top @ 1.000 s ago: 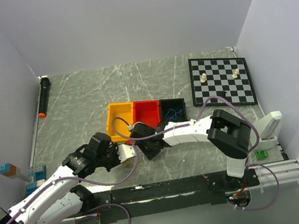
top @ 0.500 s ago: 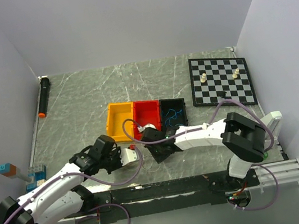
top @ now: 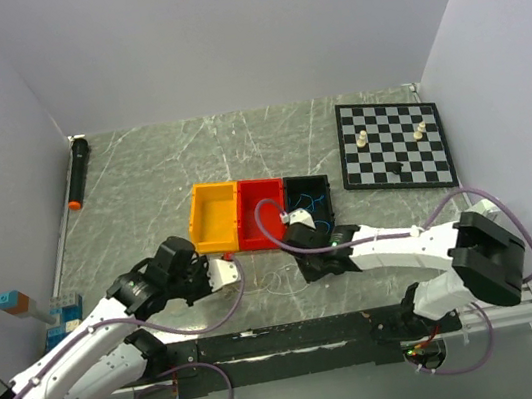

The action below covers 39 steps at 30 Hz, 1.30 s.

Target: Untangle the cables

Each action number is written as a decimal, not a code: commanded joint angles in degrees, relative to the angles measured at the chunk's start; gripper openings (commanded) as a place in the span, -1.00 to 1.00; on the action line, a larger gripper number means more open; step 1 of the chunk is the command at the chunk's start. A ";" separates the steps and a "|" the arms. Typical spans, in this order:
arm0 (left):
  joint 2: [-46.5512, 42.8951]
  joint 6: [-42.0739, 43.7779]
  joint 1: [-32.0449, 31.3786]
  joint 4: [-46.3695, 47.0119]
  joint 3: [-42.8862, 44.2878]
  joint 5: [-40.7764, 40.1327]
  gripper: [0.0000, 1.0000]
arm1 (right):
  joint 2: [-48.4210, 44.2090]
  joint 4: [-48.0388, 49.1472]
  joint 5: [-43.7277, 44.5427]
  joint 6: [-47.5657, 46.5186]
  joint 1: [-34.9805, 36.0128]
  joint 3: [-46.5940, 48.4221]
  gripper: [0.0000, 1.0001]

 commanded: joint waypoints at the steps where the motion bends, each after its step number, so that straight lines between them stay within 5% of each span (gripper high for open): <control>1: -3.58 -1.53 0.05 -3.58 0.90 -0.84 -0.99 | -4.14 -1.52 3.81 2.18 -0.55 -1.28 -1.00; 7: -4.64 -2.42 0.14 -4.55 1.52 -4.35 -0.99 | -7.12 -5.47 8.90 4.20 -1.43 -1.45 -1.00; 18: -4.90 -2.06 0.14 -4.72 0.29 -9.89 -0.99 | -23.11 -9.60 10.93 8.95 -13.11 -7.17 -1.00; 31: -10.70 2.42 0.23 -8.15 -6.22 -17.54 -0.99 | -38.41 -19.97 22.44 5.62 -22.51 6.79 -1.00; 39: -12.90 3.56 0.32 -7.80 -5.78 -21.31 -0.99 | -41.41 -22.17 22.17 5.09 -25.60 7.95 -1.00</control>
